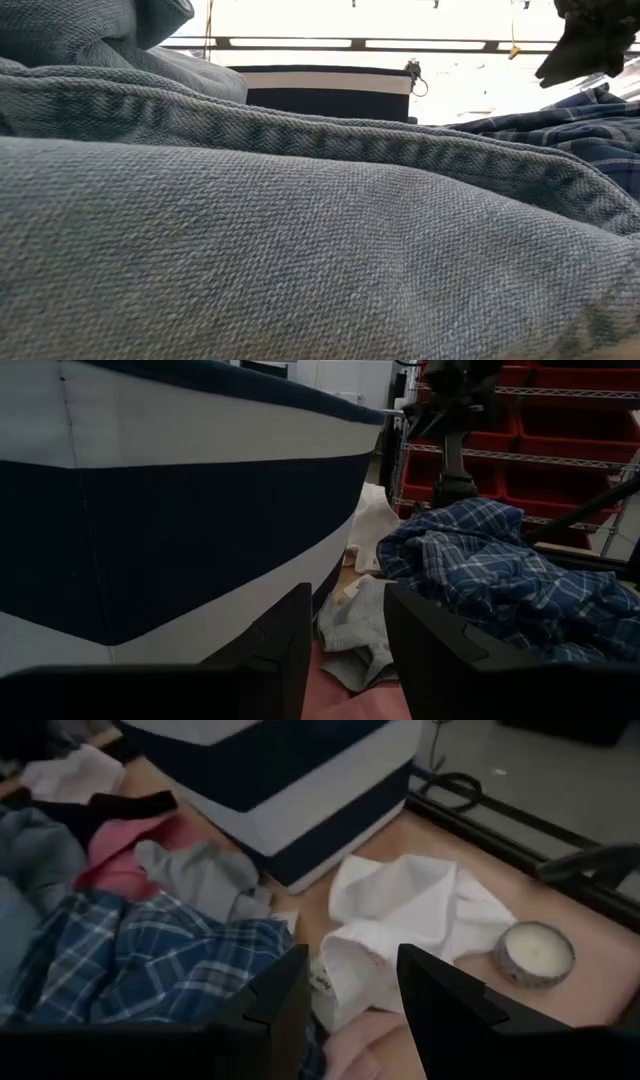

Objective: Sort clothes
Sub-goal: Put the white shorts into the blue bin

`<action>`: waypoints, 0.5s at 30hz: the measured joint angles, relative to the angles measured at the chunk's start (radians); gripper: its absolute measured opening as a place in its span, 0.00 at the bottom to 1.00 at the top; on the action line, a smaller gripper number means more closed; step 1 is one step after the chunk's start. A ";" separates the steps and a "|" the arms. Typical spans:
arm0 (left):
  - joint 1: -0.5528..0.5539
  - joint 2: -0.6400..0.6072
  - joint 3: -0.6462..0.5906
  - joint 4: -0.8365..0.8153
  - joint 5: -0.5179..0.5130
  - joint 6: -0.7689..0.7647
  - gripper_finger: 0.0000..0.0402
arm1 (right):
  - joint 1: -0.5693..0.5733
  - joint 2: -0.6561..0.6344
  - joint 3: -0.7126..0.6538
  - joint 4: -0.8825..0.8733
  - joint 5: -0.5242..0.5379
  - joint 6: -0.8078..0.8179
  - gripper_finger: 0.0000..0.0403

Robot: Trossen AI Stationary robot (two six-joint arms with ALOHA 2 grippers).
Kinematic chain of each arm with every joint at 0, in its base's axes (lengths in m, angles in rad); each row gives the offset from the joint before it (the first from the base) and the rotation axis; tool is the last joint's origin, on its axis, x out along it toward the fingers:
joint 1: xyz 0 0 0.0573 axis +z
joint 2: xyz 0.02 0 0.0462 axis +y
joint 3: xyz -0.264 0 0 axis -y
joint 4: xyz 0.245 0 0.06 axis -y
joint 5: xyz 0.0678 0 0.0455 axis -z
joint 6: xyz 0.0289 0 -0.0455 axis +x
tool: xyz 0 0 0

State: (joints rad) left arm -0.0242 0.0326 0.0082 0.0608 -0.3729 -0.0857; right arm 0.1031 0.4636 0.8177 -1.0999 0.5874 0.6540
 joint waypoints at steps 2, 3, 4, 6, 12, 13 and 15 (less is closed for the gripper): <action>0.000 0.000 0.000 0.000 0.000 0.000 0.33 | -0.021 0.015 0.000 -0.018 -0.020 0.001 0.39; 0.000 0.000 0.000 0.000 0.000 0.000 0.33 | -0.035 0.023 0.000 -0.031 -0.038 0.002 0.39; 0.000 0.000 0.000 0.000 0.000 0.000 0.33 | -0.051 0.032 0.000 -0.040 -0.061 0.001 0.39; 0.000 0.000 0.000 0.000 0.000 0.000 0.33 | -0.084 0.050 0.000 -0.061 -0.102 -0.002 0.39; 0.000 0.000 0.000 0.000 0.000 0.000 0.33 | -0.194 0.114 0.064 -0.107 -0.163 -0.068 0.39; 0.000 0.000 0.000 0.000 0.000 0.000 0.33 | -0.213 0.129 0.092 -0.122 -0.176 -0.084 0.39; 0.000 0.000 0.000 0.000 0.000 0.000 0.33 | -0.256 0.162 0.151 -0.151 -0.207 -0.115 0.39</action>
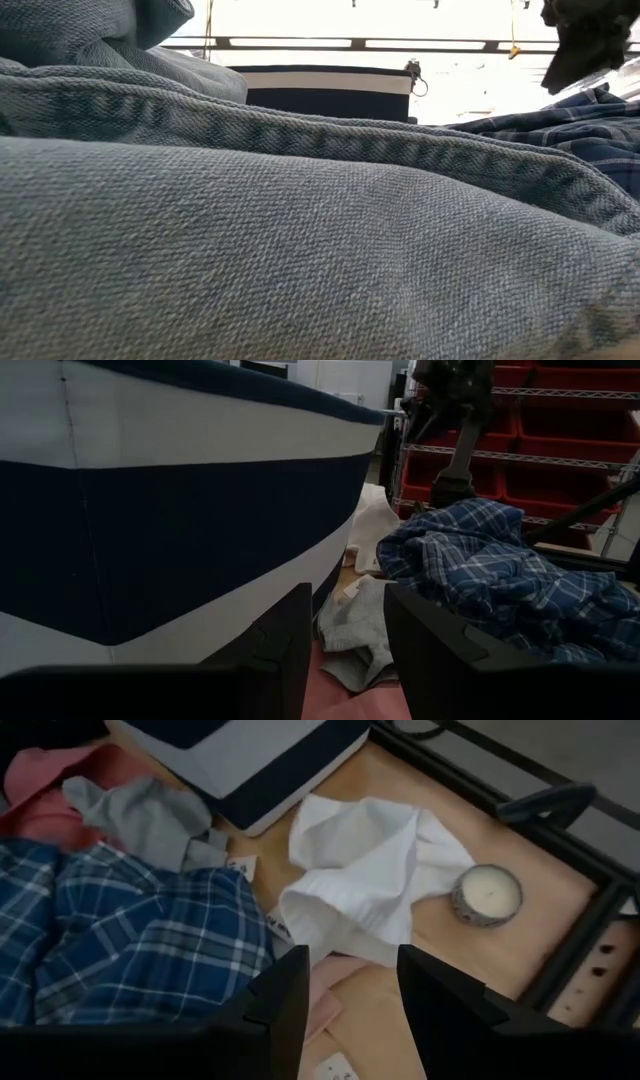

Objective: Sort clothes
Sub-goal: Put the white shorts into the blue bin

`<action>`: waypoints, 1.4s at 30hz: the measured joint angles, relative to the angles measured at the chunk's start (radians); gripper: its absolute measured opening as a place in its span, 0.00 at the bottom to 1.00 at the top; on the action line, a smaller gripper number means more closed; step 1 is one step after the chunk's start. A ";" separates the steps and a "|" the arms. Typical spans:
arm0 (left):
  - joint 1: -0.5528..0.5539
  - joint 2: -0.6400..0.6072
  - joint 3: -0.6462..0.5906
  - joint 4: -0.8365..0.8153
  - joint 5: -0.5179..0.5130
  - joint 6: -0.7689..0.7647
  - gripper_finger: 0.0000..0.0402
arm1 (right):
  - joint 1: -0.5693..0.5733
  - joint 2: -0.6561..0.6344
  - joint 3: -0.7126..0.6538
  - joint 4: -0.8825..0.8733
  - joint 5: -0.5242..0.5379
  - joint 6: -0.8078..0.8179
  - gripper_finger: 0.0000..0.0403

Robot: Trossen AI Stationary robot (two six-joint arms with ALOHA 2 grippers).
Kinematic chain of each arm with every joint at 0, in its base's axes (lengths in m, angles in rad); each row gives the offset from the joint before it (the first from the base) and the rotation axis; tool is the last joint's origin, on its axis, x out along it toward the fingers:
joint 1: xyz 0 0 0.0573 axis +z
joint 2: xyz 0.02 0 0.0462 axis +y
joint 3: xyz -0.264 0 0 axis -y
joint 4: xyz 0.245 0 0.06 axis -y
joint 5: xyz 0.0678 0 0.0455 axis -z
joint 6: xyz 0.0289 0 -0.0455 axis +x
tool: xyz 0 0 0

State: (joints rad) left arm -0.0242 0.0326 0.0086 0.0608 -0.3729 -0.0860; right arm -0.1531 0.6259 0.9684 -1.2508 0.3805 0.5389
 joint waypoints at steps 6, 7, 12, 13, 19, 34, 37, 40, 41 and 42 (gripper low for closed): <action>0.000 0.000 0.000 0.000 0.000 0.000 0.33 | -0.140 0.119 0.156 -0.094 -0.158 -0.107 0.39; 0.000 0.000 0.000 0.000 0.000 0.000 0.33 | -0.163 0.142 0.169 -0.110 -0.194 -0.124 0.39; 0.000 0.000 0.000 0.000 0.000 0.000 0.33 | -0.249 0.252 0.169 -0.147 -0.327 -0.239 0.39; 0.000 0.000 0.000 0.000 0.000 0.000 0.33 | -0.255 0.269 0.163 -0.144 -0.329 -0.264 0.39; 0.000 0.000 0.000 0.000 0.000 0.000 0.33 | -0.252 0.337 0.148 -0.133 -0.229 -0.331 0.39; 0.000 0.000 0.000 0.000 0.000 0.000 0.33 | -0.240 0.452 0.148 -0.026 -0.277 -0.773 0.39; 0.000 0.000 0.000 0.000 0.000 0.000 0.33 | -0.231 0.498 0.148 -0.010 -0.277 -0.829 0.39; 0.000 0.000 0.000 0.000 0.000 0.000 0.33 | -0.219 0.548 0.148 -0.003 -0.276 -0.864 0.39; 0.000 0.000 0.000 0.000 0.000 0.000 0.33 | -0.216 0.565 0.148 -0.001 -0.276 -0.866 0.39; 0.000 0.000 0.000 0.000 0.000 0.000 0.33 | -0.213 0.582 0.148 -0.002 -0.273 -0.870 0.39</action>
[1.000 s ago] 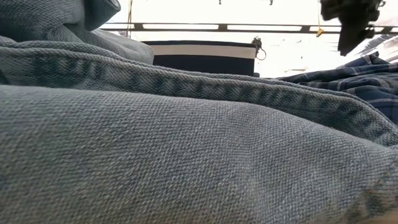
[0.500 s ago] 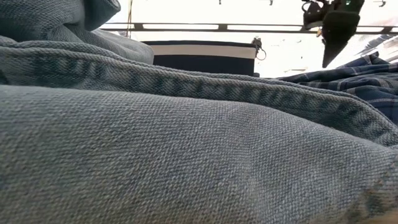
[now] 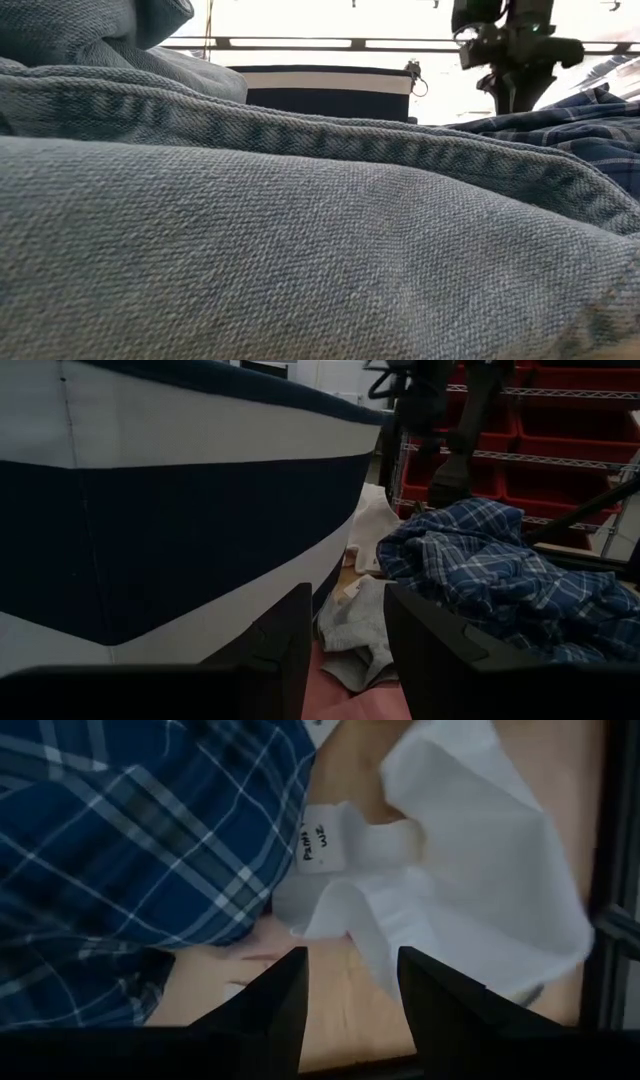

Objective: Sort clothes
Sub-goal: Put the white shorts into the blue bin

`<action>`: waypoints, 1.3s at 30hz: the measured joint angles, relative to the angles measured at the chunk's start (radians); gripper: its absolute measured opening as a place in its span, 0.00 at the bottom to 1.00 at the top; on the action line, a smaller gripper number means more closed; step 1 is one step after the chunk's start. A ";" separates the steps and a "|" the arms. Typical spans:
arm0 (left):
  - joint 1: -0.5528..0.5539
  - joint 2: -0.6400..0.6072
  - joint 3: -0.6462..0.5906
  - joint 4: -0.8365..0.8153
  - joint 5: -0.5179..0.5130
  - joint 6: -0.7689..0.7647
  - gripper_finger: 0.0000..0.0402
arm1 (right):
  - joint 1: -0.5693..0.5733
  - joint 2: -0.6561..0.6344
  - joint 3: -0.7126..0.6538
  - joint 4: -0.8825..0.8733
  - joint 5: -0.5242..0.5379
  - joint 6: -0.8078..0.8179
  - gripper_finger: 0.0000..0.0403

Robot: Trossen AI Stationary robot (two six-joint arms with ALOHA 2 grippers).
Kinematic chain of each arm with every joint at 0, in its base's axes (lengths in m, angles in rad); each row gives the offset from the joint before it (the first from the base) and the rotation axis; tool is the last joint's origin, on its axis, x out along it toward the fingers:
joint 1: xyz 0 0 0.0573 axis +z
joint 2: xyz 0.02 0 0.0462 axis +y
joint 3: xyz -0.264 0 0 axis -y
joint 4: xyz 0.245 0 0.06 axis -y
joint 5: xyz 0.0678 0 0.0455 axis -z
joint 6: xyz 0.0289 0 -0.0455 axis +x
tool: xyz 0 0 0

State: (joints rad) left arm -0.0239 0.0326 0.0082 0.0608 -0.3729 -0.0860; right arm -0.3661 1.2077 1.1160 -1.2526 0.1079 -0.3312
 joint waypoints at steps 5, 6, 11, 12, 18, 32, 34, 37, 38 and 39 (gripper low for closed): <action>0.000 0.000 0.000 0.000 0.000 0.000 0.33 | 0.015 0.070 0.000 0.014 0.078 -0.030 0.39; 0.000 0.000 0.000 0.000 0.000 0.000 0.33 | 0.017 0.082 0.000 0.023 0.105 -0.030 0.38; 0.000 0.000 0.000 0.000 0.000 0.000 0.33 | 0.017 0.136 0.000 0.056 0.162 -0.050 0.38; 0.000 0.000 0.000 0.000 0.000 0.000 0.33 | 0.017 0.148 0.000 0.059 0.163 -0.055 0.38; 0.000 0.000 0.000 0.000 0.000 0.000 0.33 | 0.016 0.222 -0.001 0.102 0.177 -0.064 0.30; 0.000 0.000 0.000 0.000 0.000 0.000 0.33 | 0.016 0.148 -0.002 0.118 0.177 0.034 0.01; 0.000 0.000 0.000 0.000 0.000 0.000 0.33 | 0.016 0.090 -0.002 0.101 0.177 0.070 0.01; 0.000 0.000 0.000 0.000 0.000 0.000 0.33 | 0.016 -0.006 -0.002 0.070 0.177 0.134 0.01; 0.000 0.000 0.000 0.000 0.000 0.000 0.33 | 0.016 -0.039 -0.002 0.060 0.177 0.162 0.01; 0.000 0.000 0.000 0.000 0.000 0.000 0.33 | 0.016 -0.072 -0.002 0.052 0.177 0.188 0.01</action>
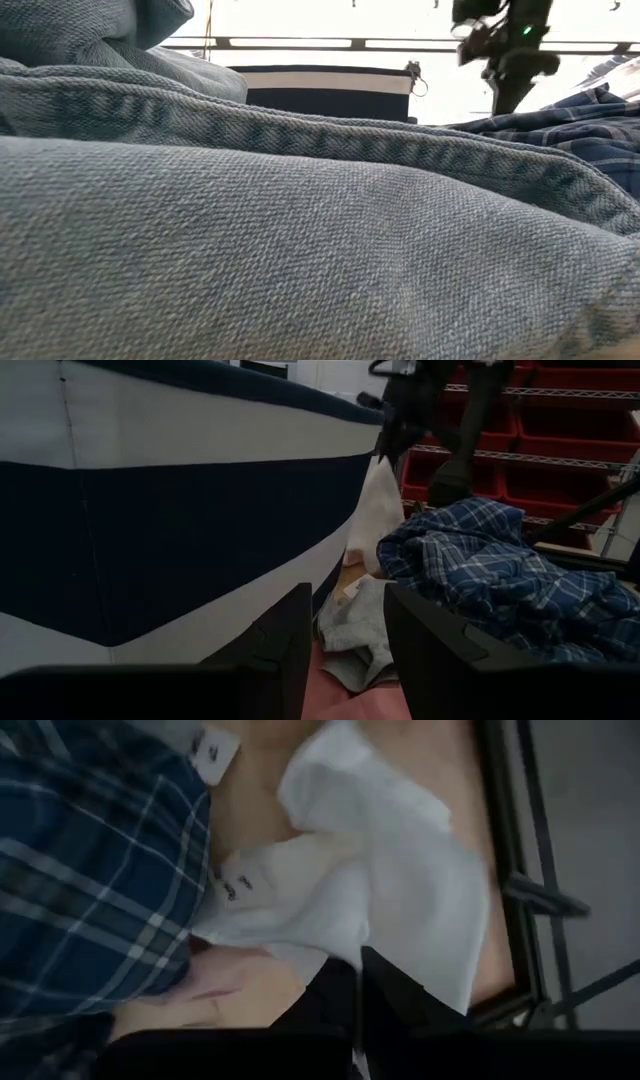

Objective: Sort clothes
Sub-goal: Put the white shorts into the blue bin

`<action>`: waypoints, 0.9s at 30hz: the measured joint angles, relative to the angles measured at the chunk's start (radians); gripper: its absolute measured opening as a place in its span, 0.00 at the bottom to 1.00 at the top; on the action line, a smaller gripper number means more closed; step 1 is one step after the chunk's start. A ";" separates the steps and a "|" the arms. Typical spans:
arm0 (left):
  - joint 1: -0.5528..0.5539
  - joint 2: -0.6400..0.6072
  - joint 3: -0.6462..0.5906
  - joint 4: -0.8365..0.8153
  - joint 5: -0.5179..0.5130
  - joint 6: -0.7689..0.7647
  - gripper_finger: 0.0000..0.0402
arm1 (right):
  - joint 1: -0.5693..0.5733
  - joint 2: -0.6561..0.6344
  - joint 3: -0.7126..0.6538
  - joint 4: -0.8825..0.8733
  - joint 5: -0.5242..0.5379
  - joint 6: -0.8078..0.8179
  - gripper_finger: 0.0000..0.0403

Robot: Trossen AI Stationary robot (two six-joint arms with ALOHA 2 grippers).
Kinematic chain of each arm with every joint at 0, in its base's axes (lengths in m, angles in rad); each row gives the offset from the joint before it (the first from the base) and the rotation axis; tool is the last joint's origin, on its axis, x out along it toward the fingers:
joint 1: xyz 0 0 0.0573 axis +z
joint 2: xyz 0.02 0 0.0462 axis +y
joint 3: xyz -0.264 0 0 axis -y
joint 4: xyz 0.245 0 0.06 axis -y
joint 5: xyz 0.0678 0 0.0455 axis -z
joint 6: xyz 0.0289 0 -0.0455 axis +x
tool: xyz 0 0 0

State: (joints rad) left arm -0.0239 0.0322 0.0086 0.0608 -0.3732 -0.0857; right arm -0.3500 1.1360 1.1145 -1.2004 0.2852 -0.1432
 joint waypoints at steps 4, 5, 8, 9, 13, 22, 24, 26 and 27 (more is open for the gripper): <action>0.000 0.000 0.000 0.000 0.000 0.000 0.33 | 0.000 -0.125 0.000 -0.020 0.000 0.084 0.01; 0.000 0.000 0.000 0.000 0.000 0.000 0.33 | 0.000 -0.153 0.000 -0.019 0.000 0.103 0.01; 0.000 0.000 0.000 0.000 0.000 0.000 0.33 | 0.000 -0.225 0.000 -0.014 0.000 0.151 0.00; 0.000 0.000 0.000 0.000 0.000 0.000 0.33 | 0.000 -0.243 0.000 -0.010 0.000 0.162 0.00; 0.000 0.000 0.000 0.000 0.000 0.000 0.33 | 0.000 -0.289 0.000 0.038 0.000 0.191 0.00; 0.000 0.000 0.000 0.000 0.000 0.000 0.33 | 0.000 -0.292 0.000 0.341 -0.005 0.183 0.00; 0.000 0.000 0.000 0.000 0.000 0.000 0.33 | 0.000 -0.292 0.006 0.429 -0.011 0.162 0.00; 0.000 0.000 0.000 0.000 0.000 0.000 0.33 | 0.000 -0.290 0.021 0.524 -0.012 0.140 0.00; 0.000 0.000 0.000 0.000 0.000 0.000 0.33 | 0.000 -0.288 0.032 0.576 -0.012 0.129 0.00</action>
State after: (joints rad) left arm -0.0238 0.0322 0.0082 0.0608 -0.3729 -0.0856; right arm -0.3500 0.8477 1.1468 -0.6249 0.2733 -0.0143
